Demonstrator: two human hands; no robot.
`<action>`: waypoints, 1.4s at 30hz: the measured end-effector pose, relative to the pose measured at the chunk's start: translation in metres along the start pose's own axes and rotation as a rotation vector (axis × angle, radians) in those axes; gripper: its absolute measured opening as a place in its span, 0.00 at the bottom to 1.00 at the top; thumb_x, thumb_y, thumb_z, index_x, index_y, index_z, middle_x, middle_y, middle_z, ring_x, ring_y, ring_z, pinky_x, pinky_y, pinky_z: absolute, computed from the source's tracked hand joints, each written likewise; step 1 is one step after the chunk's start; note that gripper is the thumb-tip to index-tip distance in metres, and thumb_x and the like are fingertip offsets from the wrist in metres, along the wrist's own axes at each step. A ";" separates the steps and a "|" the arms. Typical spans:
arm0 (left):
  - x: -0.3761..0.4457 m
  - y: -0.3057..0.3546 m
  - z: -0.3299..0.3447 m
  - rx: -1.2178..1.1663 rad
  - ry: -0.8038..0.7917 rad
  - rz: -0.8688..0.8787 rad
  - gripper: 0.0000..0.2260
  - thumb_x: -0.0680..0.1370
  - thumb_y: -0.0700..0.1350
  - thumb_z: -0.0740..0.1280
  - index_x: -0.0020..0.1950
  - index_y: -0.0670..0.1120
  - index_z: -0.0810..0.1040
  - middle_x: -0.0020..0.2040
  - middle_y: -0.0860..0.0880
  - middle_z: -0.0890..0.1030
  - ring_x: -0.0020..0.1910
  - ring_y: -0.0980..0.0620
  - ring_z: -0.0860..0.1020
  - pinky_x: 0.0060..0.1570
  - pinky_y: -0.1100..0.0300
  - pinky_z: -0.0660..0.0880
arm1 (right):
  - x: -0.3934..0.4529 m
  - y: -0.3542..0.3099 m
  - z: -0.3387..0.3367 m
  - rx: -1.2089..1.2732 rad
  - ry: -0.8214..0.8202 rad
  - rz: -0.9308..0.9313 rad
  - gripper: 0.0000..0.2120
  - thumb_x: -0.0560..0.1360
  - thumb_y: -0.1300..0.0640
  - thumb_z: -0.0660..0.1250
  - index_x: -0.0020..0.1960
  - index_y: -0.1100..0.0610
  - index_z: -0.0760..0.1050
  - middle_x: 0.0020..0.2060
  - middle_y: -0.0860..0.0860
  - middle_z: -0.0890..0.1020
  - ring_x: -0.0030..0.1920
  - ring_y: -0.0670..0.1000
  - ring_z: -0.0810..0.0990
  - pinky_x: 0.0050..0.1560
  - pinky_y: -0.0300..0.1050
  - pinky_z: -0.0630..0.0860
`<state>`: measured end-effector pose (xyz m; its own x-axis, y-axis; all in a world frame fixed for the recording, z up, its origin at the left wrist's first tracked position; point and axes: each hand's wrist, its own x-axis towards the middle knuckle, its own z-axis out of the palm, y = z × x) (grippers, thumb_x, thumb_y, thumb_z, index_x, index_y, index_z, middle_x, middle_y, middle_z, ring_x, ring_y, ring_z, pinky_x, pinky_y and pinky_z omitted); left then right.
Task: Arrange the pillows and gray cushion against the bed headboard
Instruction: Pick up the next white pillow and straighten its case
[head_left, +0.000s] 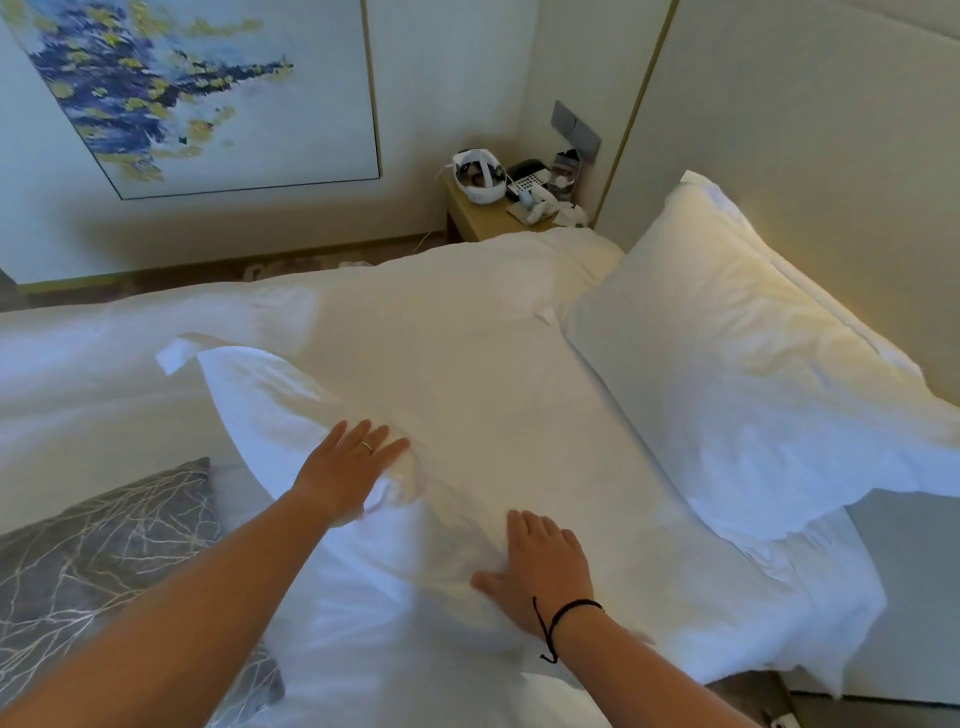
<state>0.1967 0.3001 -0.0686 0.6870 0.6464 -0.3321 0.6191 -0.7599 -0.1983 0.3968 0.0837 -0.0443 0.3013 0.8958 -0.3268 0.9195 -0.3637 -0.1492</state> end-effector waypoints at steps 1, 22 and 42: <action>0.005 -0.003 -0.001 0.003 -0.018 0.018 0.46 0.73 0.55 0.73 0.80 0.55 0.45 0.81 0.49 0.53 0.80 0.46 0.50 0.77 0.46 0.47 | 0.000 -0.001 0.001 -0.006 0.014 0.004 0.36 0.70 0.31 0.59 0.69 0.54 0.63 0.62 0.49 0.73 0.62 0.55 0.70 0.63 0.51 0.67; 0.056 0.031 -0.095 0.013 0.311 -0.001 0.10 0.69 0.38 0.73 0.45 0.52 0.84 0.36 0.53 0.84 0.39 0.50 0.82 0.48 0.53 0.74 | 0.041 0.080 -0.042 0.274 0.112 -0.021 0.17 0.80 0.44 0.54 0.35 0.50 0.59 0.32 0.45 0.68 0.35 0.53 0.70 0.36 0.46 0.62; 0.251 0.359 -0.144 -0.522 -0.287 0.020 0.38 0.78 0.62 0.62 0.77 0.64 0.38 0.79 0.56 0.34 0.76 0.45 0.61 0.66 0.42 0.69 | 0.128 0.410 -0.044 0.489 0.148 0.511 0.20 0.80 0.37 0.44 0.38 0.49 0.60 0.33 0.47 0.75 0.32 0.49 0.73 0.33 0.46 0.69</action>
<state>0.6462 0.1992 -0.0907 0.6148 0.5325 -0.5818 0.7624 -0.5900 0.2657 0.8235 0.0603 -0.1061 0.7264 0.5958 -0.3427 0.4465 -0.7881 -0.4237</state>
